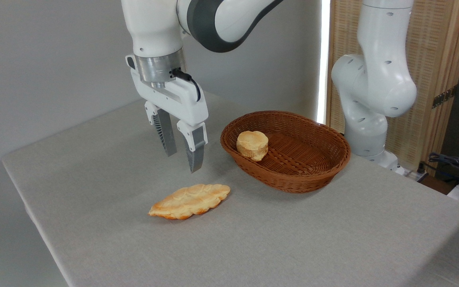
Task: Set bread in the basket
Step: 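Move the open gripper over the flat golden bread slice, then lower the gripper onto the bread slice and close the fingers on it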
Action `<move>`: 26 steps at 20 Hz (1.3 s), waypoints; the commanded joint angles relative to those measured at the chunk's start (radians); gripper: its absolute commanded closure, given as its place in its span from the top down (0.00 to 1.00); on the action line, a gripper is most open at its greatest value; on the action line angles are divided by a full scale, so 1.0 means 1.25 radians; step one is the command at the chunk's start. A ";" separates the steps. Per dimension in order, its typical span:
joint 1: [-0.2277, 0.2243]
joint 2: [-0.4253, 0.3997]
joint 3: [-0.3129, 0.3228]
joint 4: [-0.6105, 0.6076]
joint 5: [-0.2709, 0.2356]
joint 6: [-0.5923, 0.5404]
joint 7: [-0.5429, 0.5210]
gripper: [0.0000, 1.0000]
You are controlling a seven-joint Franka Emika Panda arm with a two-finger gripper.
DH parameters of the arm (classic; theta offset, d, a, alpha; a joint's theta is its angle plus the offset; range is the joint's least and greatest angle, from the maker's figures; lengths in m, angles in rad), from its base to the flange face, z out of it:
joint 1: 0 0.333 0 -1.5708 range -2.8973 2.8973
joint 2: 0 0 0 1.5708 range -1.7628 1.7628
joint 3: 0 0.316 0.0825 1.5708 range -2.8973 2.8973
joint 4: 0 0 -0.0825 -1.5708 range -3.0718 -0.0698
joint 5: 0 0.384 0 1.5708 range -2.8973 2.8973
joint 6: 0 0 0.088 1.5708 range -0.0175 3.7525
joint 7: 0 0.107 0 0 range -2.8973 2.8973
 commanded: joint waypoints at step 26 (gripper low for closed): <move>0.010 0.083 0.021 -0.066 0.011 0.116 0.297 1.00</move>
